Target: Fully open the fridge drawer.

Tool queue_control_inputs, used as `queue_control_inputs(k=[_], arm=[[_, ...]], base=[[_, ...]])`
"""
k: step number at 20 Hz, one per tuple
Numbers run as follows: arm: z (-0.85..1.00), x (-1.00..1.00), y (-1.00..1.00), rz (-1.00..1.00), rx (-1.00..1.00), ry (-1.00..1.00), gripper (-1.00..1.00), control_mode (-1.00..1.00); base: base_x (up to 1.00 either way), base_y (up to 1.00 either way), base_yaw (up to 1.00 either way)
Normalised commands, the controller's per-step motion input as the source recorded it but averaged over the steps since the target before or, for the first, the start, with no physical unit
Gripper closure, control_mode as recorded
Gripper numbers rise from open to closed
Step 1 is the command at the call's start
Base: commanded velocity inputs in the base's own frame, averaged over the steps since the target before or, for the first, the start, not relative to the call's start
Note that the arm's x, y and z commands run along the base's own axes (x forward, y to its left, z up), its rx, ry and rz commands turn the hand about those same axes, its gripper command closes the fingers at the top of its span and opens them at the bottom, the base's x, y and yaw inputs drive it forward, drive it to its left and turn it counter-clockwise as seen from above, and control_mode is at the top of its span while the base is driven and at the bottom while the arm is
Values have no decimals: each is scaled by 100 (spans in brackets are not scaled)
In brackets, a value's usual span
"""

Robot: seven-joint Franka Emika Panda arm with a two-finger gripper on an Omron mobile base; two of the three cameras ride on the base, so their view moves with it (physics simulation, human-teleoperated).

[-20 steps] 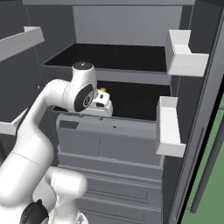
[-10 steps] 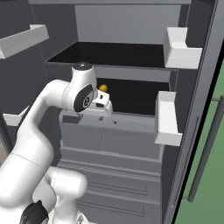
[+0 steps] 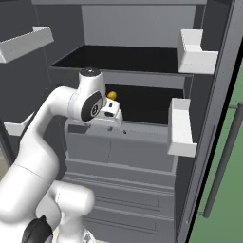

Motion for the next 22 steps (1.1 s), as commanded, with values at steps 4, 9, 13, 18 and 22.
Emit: queue_control_inputs(k=[4,9,13,18,22], arm=[[0,32,0,0,0,2,-100,-100],[0,54,2,0,0,2,-100,-100],[-19,43,0,0,0,0,-100,-100],[-23,37,0,0,0,0,-100,-100],[-32,38,0,0,1,0,-100,-100]], base=[[0,0,0],[0,0,0],[0,0,0],[0,0,0],[0,0,0]])
